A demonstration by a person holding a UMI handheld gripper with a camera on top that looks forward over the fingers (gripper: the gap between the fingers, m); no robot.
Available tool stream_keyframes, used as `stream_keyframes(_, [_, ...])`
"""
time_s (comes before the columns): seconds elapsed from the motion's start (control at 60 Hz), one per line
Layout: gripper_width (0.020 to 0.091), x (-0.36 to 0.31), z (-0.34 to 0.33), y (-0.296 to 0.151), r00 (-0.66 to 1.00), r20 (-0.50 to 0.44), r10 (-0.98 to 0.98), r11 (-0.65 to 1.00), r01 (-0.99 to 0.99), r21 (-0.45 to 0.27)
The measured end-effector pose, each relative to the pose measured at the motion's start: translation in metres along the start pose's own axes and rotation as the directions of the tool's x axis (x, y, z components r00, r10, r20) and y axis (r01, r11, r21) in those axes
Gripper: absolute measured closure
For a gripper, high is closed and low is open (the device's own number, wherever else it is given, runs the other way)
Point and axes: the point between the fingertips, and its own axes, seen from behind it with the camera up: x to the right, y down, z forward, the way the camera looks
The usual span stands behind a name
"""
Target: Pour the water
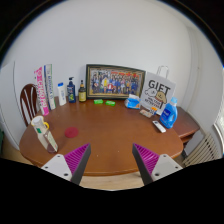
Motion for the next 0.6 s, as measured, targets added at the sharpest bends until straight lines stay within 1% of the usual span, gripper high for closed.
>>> stream_keyframes(0.15, [0.025, -0.042, -0.004, 0.027, 0.999, 0.042, -0.002, 1.0, 0.003, -0.03])
stream_keyframes(0.35, [0.025, -0.158, 0.0, 0.073, 0.988, 0.153, 0.008, 0.998, 0.001, -0.061])
stream_keyframes(0.433, [0.0248, -0.204, 0.005, 0.079, 0.978, 0.211, -0.001, 0.999, 0.012, -0.05])
stream_keyframes(0.5, [0.0246, -0.237, 0.014, 0.076, 0.968, 0.25, -0.015, 1.0, 0.02, -0.017])
stream_keyframes(0.6, [0.0244, -0.271, 0.037, 0.062, 0.962, 0.269, -0.038, 0.999, 0.029, 0.037])
